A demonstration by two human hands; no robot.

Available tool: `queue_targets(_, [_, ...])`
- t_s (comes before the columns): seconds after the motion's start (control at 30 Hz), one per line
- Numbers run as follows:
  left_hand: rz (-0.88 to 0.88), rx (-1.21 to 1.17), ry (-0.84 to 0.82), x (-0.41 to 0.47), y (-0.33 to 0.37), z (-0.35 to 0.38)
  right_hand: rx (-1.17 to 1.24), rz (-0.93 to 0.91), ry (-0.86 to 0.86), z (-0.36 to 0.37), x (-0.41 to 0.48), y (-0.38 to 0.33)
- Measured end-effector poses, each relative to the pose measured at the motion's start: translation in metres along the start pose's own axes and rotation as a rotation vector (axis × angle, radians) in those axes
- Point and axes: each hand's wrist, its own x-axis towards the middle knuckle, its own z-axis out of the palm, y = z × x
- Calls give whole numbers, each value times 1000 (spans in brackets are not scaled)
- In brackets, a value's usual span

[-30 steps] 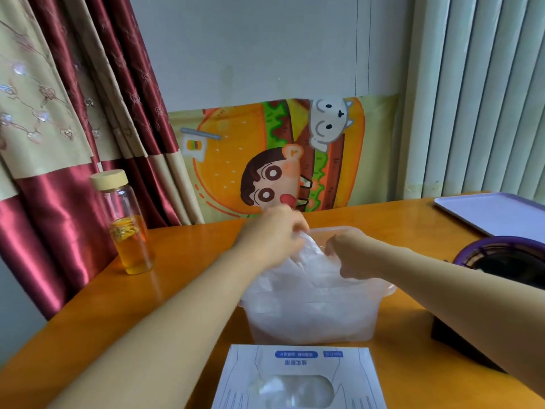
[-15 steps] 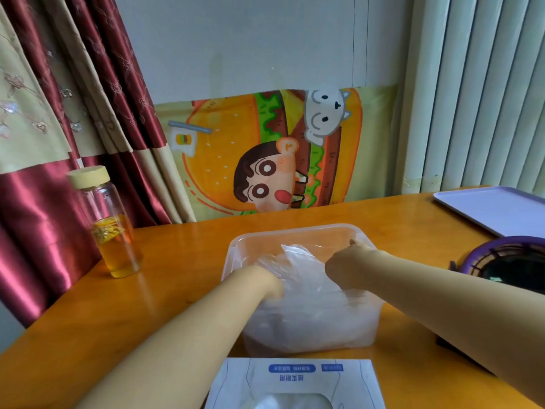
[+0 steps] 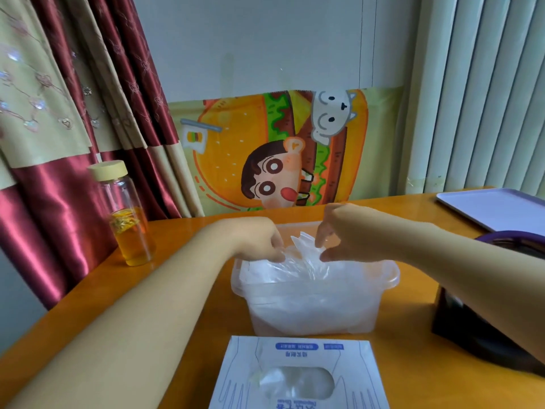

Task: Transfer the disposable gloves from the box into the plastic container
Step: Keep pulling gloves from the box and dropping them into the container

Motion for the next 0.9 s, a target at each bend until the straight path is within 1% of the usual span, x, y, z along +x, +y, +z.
queue_targets(0.07, [26,-85,87,-17,-7,-1,71,-96,-4,-4,-14,-16])
queue_targets(0.13, [37,-184,185,-35,-10,4,105,-206,-114,2,-26,-33])
queue_targets(0.2, [28,-275,242,-52,-11,13,102,-295,-254,17,-36,-50])
queue_targets(0.27, [34,-302,220,-66,-9,24,46,-341,-354,35,-41,-62])
queue_targets(0.37, [45,-324,141,-85,-6,38,19,-344,-407,56,-42,-72])
queue_targets(0.43, [62,-382,92,-98,-4,42,44,-337,-399,62,-43,-73])
queue_targets(0.47, [61,-387,37,-103,-3,45,50,-339,-387,66,-42,-73])
queue_targets(0.5, [50,-349,-40,-107,-2,49,56,-345,-369,69,-43,-73])
queue_targets(0.57, [19,-194,-206,-109,-1,62,69,-366,-312,79,-45,-74])
queue_targets(0.63, [7,-84,-309,-107,0,77,82,-380,-231,88,-46,-75])
queue_targets(0.7, [-5,-17,-333,-107,-1,88,129,-360,-160,94,-50,-75])
queue_targets(0.77, [-20,13,-317,-107,-1,93,135,-374,-104,98,-54,-73])
queue_targets(0.9, [-31,-1,-296,-110,2,95,150,-372,6,92,-61,-75])
